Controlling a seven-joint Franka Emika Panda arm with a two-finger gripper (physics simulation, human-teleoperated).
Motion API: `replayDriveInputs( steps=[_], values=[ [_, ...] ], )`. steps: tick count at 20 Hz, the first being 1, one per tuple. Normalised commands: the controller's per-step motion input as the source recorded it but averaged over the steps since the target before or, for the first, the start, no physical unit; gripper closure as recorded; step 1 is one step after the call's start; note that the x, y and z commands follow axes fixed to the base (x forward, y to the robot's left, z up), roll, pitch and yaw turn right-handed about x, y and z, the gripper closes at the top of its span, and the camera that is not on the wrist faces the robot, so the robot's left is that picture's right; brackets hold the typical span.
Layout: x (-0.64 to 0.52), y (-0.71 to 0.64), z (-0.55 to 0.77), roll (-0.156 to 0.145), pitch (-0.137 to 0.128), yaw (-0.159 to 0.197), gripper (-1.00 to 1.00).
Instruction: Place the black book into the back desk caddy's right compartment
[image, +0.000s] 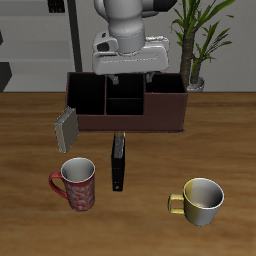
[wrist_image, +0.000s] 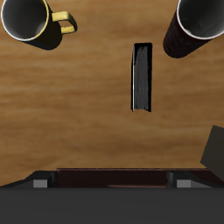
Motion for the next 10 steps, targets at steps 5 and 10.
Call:
replayDriveInputs(
  steps=[5,10],
  values=[
    [0.21,-0.36,0.08,-0.01,-0.031,0.061,-1.0],
    [0.23,-0.35,0.0,-0.025,-0.005,0.034,-1.0]
  ],
)
